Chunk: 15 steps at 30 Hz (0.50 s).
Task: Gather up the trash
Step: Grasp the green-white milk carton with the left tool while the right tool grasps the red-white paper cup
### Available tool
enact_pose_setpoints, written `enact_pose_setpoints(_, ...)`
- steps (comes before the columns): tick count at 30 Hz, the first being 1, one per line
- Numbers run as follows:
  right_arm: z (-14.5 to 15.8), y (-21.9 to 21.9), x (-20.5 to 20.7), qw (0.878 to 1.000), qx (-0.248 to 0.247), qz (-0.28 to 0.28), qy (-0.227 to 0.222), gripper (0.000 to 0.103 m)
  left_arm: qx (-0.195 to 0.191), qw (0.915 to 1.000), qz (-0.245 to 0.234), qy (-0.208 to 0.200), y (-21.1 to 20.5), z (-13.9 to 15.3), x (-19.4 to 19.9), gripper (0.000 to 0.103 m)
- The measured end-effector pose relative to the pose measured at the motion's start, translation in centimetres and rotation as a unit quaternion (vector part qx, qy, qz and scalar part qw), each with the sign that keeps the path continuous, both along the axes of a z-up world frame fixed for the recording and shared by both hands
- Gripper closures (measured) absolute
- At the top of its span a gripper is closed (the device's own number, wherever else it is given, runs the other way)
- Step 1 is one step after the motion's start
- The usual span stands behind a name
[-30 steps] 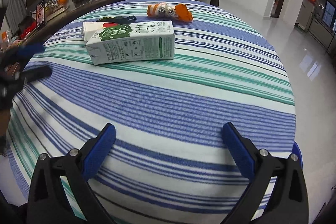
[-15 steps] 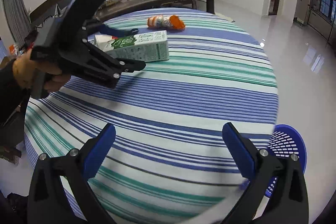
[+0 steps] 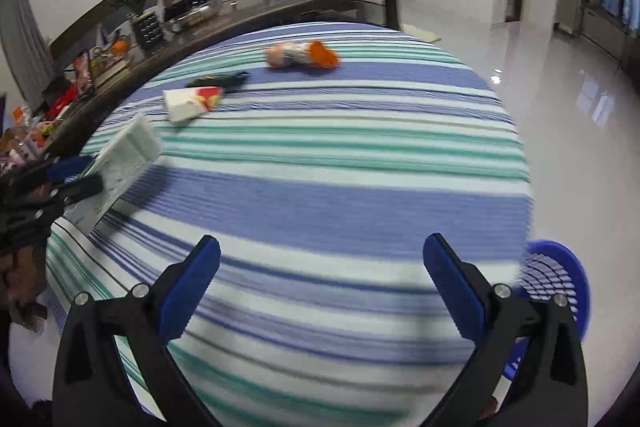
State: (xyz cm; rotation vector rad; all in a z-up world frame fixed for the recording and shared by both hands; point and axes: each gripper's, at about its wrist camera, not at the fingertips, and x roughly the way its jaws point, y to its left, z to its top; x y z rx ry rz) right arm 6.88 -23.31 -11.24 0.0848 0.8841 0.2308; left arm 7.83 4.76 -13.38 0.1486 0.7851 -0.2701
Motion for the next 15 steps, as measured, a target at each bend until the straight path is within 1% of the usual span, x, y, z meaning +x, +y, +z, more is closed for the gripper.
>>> enact_pose_setpoints(3,0.6,3.9,3.4,0.999,0.029,0.034,0.01,0.005,0.0,0.9983,0.058,0.006,2.8,-0.8,0.6,0.054)
enact_pose_setpoints(5,1.1,6.6,6.1,0.998,0.048,0.043,0.019,0.005,0.006,0.9966,0.082,0.005,3.7,-1.3,0.9,0.054)
enact_pose_setpoints(6,1.3,8.4,7.7,0.997,0.066,0.043,0.024,0.005,0.008,0.9962,0.087,0.004,3.9,-1.4,0.9,0.054)
enact_pose_setpoints(9,1.7,12.6,12.0,0.993,0.107,0.016,0.041,0.005,-0.002,0.9952,0.098,0.001,4.4,-1.6,0.8,0.054)
enact_pose_setpoints(10,1.7,13.9,13.3,0.993,0.109,0.002,0.048,0.005,-0.004,0.9949,0.1,-0.001,4.5,-1.6,0.8,0.054)
enact_pose_setpoints(12,1.3,16.0,15.7,0.993,0.101,-0.029,0.062,0.005,-0.011,0.9946,0.103,-0.002,4.7,-1.6,0.8,0.054)
enact_pose_setpoints(15,0.2,17.2,17.4,0.991,0.084,-0.057,0.087,0.005,-0.023,0.9942,0.105,0.001,4.8,-1.6,1.1,0.054)
